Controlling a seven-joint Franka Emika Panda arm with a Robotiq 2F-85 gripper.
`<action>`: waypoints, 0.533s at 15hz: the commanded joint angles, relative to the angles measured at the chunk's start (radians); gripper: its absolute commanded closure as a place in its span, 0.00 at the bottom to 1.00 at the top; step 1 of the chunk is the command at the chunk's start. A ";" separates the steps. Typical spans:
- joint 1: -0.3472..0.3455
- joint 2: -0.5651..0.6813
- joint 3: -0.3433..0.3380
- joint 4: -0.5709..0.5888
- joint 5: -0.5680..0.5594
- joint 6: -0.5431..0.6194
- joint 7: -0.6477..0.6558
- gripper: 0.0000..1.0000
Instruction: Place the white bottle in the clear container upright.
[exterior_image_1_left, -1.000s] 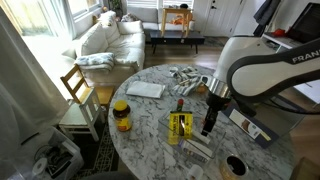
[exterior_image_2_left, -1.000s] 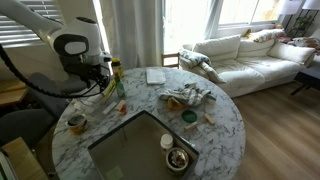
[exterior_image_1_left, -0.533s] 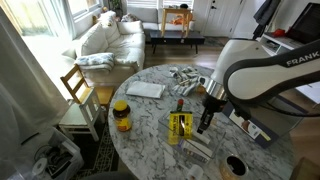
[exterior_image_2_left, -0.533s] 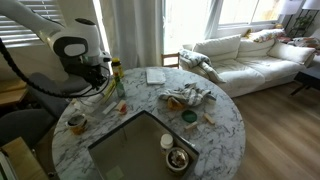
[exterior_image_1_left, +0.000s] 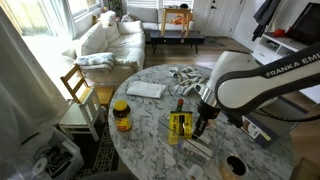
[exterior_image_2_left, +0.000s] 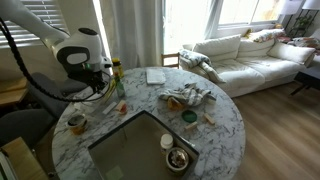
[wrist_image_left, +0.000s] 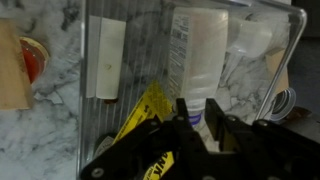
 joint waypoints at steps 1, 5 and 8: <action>-0.034 0.034 0.033 0.005 0.065 0.016 -0.066 0.67; -0.051 0.055 0.051 0.009 0.116 0.024 -0.113 0.63; -0.059 0.066 0.061 0.012 0.142 0.037 -0.144 0.61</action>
